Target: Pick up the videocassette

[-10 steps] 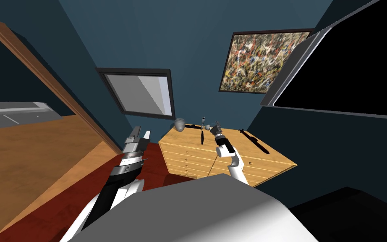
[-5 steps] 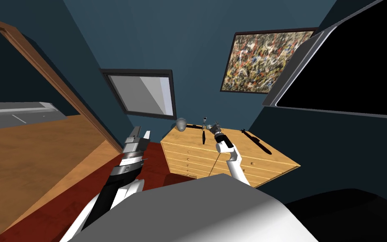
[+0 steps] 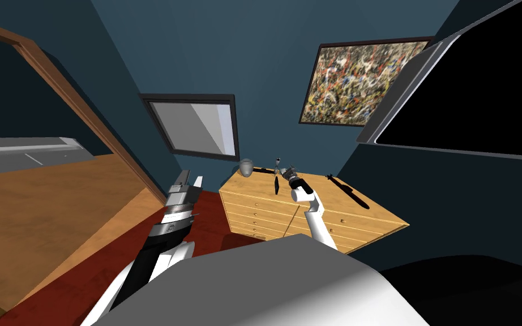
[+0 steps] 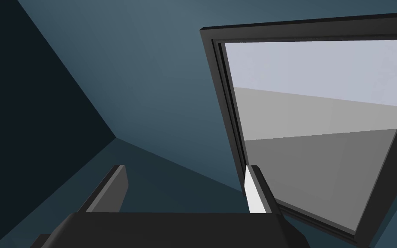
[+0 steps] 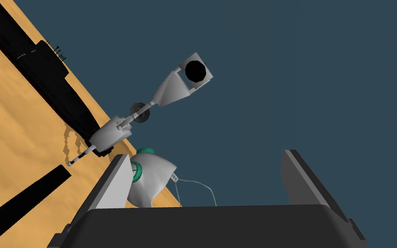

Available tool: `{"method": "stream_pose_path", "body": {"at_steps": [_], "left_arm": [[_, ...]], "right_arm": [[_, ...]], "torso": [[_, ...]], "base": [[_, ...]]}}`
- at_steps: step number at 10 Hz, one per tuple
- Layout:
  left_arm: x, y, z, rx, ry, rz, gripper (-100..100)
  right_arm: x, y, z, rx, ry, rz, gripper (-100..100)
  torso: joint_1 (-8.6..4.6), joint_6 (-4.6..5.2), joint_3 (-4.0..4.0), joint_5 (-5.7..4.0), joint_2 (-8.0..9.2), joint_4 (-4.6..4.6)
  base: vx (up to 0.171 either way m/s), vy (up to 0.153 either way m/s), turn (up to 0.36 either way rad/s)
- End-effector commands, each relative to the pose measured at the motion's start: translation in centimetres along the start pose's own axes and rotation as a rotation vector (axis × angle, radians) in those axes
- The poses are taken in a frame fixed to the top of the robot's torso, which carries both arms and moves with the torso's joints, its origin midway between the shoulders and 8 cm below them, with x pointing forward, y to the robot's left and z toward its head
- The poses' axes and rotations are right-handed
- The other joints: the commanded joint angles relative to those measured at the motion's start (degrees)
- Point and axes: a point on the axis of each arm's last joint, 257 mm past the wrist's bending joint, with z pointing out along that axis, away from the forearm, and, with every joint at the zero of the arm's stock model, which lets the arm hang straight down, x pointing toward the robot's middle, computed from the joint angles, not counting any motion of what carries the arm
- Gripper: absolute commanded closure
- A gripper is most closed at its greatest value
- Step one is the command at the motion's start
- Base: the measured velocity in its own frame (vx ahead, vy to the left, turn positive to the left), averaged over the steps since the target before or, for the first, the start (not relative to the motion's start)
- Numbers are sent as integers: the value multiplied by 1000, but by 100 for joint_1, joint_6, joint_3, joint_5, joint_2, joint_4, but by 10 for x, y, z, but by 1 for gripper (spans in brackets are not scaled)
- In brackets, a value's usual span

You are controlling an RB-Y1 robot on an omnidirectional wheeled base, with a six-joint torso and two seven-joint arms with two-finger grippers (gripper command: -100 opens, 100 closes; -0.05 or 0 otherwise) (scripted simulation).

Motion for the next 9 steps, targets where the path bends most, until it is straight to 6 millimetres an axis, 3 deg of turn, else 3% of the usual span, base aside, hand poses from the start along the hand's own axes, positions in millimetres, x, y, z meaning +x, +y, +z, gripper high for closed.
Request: {"method": "stream_pose_path", "body": {"at_steps": [1,3,5,6,8,9], "left_arm": [[0,0,0,0,0,0,0],[0,0,0,0,0,0,0],[0,0,0,0,0,0,0],[0,0,0,0,0,0,0],[0,0,0,0,0,0,0],[0,0,0,0,0,0,0]], "right_arm": [[-7,-6,6,33,-29,29,-100],[-15,-8,17,63,-62,82,-100],[-23,-18,15,104,-95,82,-100],[-28,-15,26,113,-116,135,-100],[-38,-28,23,161,-157,136,-100],[-43,-25,33,168,-181,189,-100]], "torso": [[0,0,0,0,0,0],[-1,2,0,0,-1,0],[3,1,-1,1,-1,-1],[-4,3,0,-1,1,0],[2,2,-1,0,-2,-1],[-5,3,-1,-1,-1,-1]], "base": [[3,40,20],[3,32,15],[2,27,9],[3,35,40],[5,26,8],[2,36,42]]}}
